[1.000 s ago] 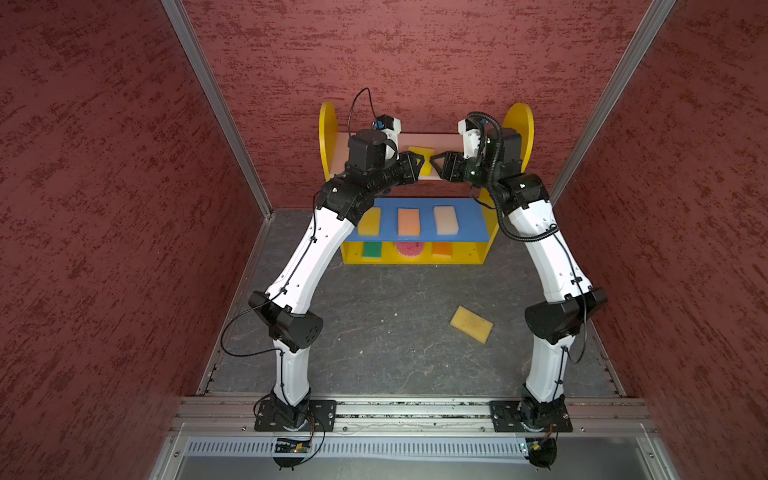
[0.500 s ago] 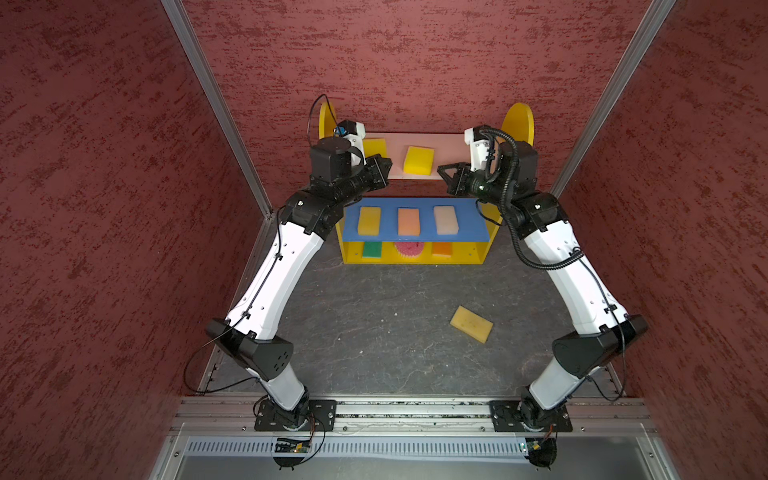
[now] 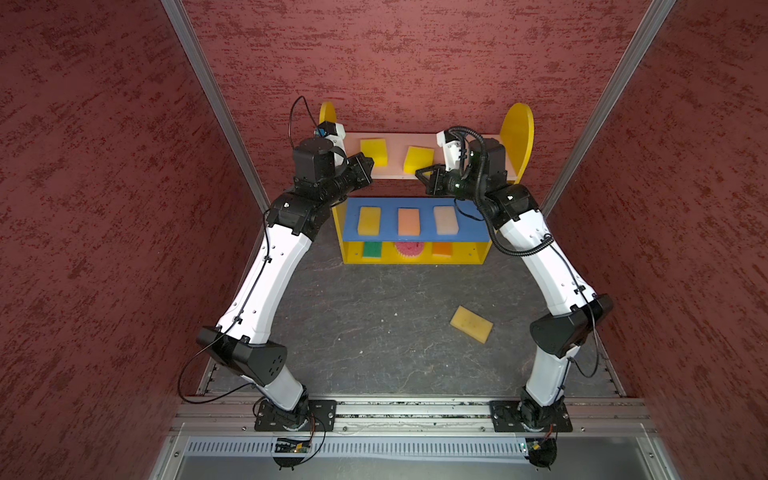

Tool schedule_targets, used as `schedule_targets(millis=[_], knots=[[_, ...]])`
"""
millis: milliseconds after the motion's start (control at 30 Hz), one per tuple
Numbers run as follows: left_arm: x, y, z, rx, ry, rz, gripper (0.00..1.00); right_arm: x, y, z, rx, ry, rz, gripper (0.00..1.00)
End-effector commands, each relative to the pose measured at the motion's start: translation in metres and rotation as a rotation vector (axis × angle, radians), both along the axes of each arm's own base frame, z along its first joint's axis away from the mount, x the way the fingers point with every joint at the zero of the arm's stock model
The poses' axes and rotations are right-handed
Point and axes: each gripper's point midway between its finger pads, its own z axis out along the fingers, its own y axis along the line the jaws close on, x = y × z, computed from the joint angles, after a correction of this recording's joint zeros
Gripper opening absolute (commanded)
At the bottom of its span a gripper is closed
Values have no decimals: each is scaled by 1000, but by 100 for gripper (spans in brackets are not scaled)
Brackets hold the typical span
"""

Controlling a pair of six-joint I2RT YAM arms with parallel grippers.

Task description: Place and organize the cleaning sponges onto the shelf

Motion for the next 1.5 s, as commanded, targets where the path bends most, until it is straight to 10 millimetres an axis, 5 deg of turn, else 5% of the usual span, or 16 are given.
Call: schedule_targets(millis=[0,867,1467], knots=[[7,-2,-5,-1,15,-8,2,3,-4,4,-31,-16,-24,0],[29,3,-34,-5,103,0,1,26,-33,-10,-75,3,-141,0],[27,3,-36,-9,107,-3,1,37,-20,-17,-41,26,-98,0]])
